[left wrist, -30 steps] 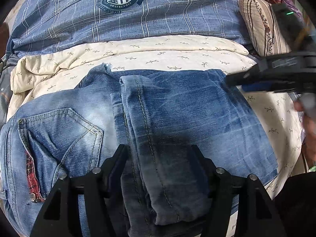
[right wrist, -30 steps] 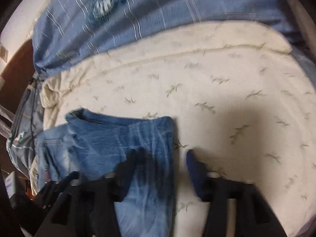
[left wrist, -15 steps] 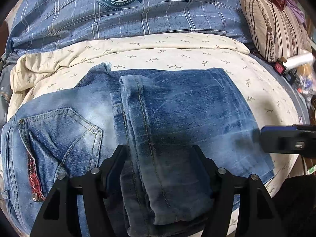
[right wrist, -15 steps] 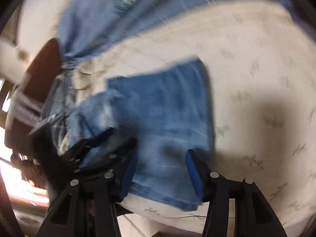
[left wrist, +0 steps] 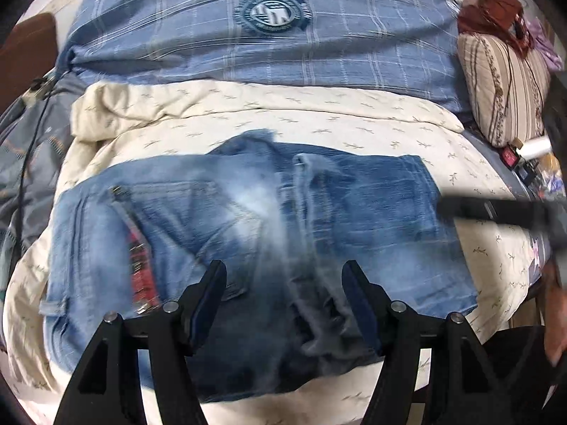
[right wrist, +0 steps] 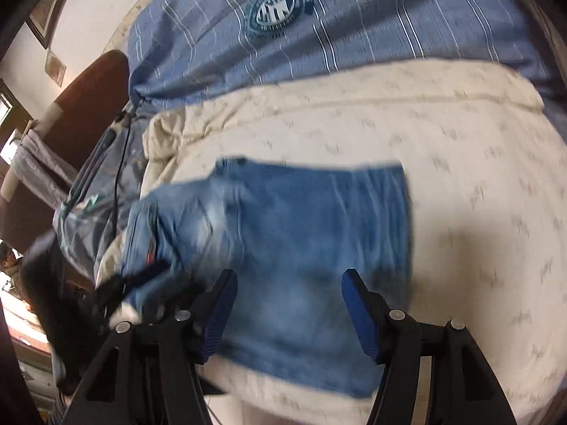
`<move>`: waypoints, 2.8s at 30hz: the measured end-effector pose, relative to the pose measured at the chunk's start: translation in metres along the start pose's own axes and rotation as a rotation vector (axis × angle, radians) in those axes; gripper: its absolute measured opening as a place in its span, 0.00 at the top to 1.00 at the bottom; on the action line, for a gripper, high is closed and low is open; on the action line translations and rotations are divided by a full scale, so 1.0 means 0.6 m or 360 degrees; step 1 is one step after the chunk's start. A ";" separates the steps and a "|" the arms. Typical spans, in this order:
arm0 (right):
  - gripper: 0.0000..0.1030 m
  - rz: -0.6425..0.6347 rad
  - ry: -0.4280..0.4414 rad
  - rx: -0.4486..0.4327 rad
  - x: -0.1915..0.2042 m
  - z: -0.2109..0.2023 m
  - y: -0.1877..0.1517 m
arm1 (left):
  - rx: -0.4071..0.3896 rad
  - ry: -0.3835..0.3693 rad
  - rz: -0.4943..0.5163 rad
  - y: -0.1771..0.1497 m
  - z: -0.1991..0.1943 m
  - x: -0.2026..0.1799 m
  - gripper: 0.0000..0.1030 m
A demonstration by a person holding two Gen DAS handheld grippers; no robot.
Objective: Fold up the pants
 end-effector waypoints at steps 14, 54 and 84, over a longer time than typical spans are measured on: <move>0.33 0.0064 -0.0046 0.0013 -0.017 0.045 0.045 | -0.0167 -0.0303 -0.0594 -0.044 -0.094 0.160 0.31; 0.33 -0.0079 0.0281 -0.0051 0.052 0.035 -0.096 | -0.0159 -0.0238 -0.1349 -0.115 -0.033 0.304 0.74; 0.40 0.0246 0.0636 0.0354 0.090 0.139 -0.036 | -0.0185 0.0024 -0.1046 -0.071 -0.054 0.284 0.71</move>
Point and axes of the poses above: each gripper's, at about its wrist camera, not at the fingertips, and z roughly the way its jaws point, x to its left, y to its top, the point moved 1 cm from there along z, roughly the way its jaws point, and after that the axes turned 5 degrees about -z, right-handed, at the moved point
